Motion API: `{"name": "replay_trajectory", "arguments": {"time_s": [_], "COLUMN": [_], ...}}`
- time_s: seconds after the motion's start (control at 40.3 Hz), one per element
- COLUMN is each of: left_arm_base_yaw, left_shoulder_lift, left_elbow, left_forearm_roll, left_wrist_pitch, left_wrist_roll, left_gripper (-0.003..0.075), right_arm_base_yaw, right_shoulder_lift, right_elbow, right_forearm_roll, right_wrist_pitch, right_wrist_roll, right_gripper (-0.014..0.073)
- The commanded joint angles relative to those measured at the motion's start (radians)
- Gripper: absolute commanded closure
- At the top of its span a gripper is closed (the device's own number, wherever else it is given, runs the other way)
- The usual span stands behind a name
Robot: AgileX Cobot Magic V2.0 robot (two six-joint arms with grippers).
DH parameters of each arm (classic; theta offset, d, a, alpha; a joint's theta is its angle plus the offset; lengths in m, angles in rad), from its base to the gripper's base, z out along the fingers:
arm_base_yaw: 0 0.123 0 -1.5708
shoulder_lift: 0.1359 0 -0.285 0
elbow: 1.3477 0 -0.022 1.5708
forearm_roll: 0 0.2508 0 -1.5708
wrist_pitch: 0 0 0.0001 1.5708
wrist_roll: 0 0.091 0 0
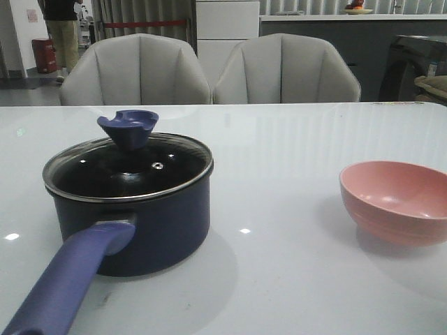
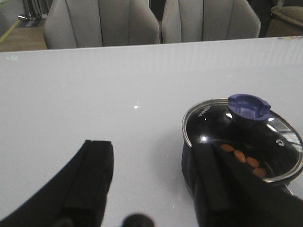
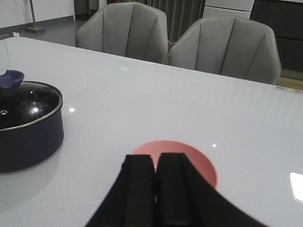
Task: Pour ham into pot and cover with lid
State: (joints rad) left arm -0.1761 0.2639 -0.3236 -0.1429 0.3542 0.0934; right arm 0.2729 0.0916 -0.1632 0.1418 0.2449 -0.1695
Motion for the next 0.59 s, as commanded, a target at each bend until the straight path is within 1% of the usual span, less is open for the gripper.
{"name": "replay_trajectory", "arguments": {"time_s": [0.0,0.05,0.099,0.174,0.223,0.297,0.397,0.57], "left_arm_base_yaw": [0.001,0.001,0.001,0.001,0.001,0.001,0.001,0.001], "left_shoulder_lift": [0.003,0.003,0.003,0.003,0.003,0.003,0.003,0.003], "left_elbow": [-0.024,-0.024,-0.024,-0.024,-0.024,-0.024,-0.024,-0.024], "left_forearm_roll": [-0.014,-0.014,-0.014,-0.014,-0.014,-0.014,-0.014,-0.014], "left_wrist_pitch": [-0.099,-0.099,-0.099,-0.106,-0.113,-0.115,-0.115,-0.115], "left_wrist_roll": [-0.009,-0.009,-0.009,-0.009,-0.009,-0.009,-0.009,-0.009], "left_gripper": [0.0327,0.0344,0.0382,0.05,0.0617,0.0589,0.0605,0.0606], "right_arm_base_yaw": [0.002,0.002,0.002,0.002,0.002,0.002,0.002,0.002], "right_shoulder_lift": [0.01,0.01,0.01,0.01,0.01,0.01,0.01,0.01], "right_elbow": [-0.027,-0.027,-0.027,-0.027,-0.027,-0.027,-0.027,-0.027], "right_forearm_roll": [-0.007,-0.007,-0.007,-0.007,-0.007,-0.007,-0.007,-0.007], "right_wrist_pitch": [-0.079,-0.079,-0.079,-0.079,-0.079,-0.079,-0.079,-0.079], "right_wrist_roll": [-0.007,-0.007,-0.007,-0.007,-0.007,-0.007,-0.007,-0.007], "right_gripper": [0.0453,0.0453,0.0453,0.0453,0.0453,0.0453,0.0453,0.0453]}}
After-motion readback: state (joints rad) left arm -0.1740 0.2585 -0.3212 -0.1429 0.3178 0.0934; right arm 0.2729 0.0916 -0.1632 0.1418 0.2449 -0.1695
